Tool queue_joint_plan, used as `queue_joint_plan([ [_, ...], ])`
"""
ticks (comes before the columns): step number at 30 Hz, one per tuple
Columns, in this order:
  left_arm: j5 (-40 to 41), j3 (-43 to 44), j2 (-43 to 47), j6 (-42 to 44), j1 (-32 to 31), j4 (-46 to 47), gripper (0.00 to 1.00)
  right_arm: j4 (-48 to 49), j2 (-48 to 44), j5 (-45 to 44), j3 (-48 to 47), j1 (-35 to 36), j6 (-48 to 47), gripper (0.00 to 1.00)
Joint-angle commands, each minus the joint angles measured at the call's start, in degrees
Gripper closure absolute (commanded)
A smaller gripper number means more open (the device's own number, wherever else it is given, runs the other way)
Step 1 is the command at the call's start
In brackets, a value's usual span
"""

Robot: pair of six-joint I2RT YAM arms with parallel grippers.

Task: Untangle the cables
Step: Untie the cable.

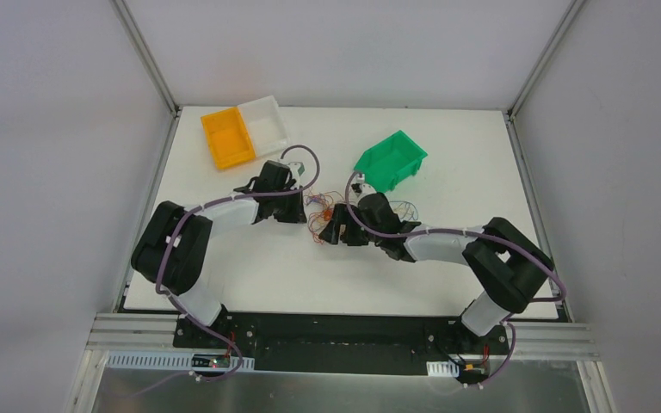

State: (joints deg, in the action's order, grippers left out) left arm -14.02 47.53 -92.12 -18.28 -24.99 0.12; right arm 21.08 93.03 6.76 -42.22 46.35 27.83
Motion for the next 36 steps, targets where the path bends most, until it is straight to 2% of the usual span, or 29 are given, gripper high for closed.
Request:
queue_joint_plan([
  [1,-3.76,6.34,-3.06,-0.73,1.0,0.06,0.82,9.36,-2.46,0.99,2.03,2.08,0.92,0.24],
  [3,-3.78,8.28,-3.73,-0.91,0.99,-1.69,0.73,10.21,-3.97,0.13,2.93,2.64,-0.01,0.24],
  [7,-3.86,8.41,-1.75,-2.37,1.0,-1.9,0.44,8.98,-7.15,-4.84,4.19,2.78,-1.92,0.23],
  [11,-1.58,5.53,4.24,-4.5,1.0,-3.07,0.26,4.83,-10.6,-11.97,4.03,2.78,-5.28,0.23],
  [17,5.39,-4.99,19.14,-11.17,-0.65,-5.26,0.12,-5.57,-11.41,-23.17,0.24,2.64,-9.62,0.22],
  [21,8.1,-9.78,25.89,-14.99,-1.11,-8.29,0.09,-11.61,-7.54,-28.67,-3.59,1.85,-8.16,0.22],
  [25,8.56,-13.05,28.41,-17.24,-1.12,-8.76,0.09,-17.53,-1.56,-26.45,-8.56,0.56,-5.48,0.22],
  [30,6.72,-13.02,24.61,-18.67,-1.12,-8.06,0.12,-17.86,2.99,-18.45,-11.07,0.67,-3.19,0.22],
  [36,4.74,-10.99,17.77,-18.98,-1.02,-4.12,0.14,-10.72,4.01,-9.45,-8.73,1.43,-0.52,0.23],
])
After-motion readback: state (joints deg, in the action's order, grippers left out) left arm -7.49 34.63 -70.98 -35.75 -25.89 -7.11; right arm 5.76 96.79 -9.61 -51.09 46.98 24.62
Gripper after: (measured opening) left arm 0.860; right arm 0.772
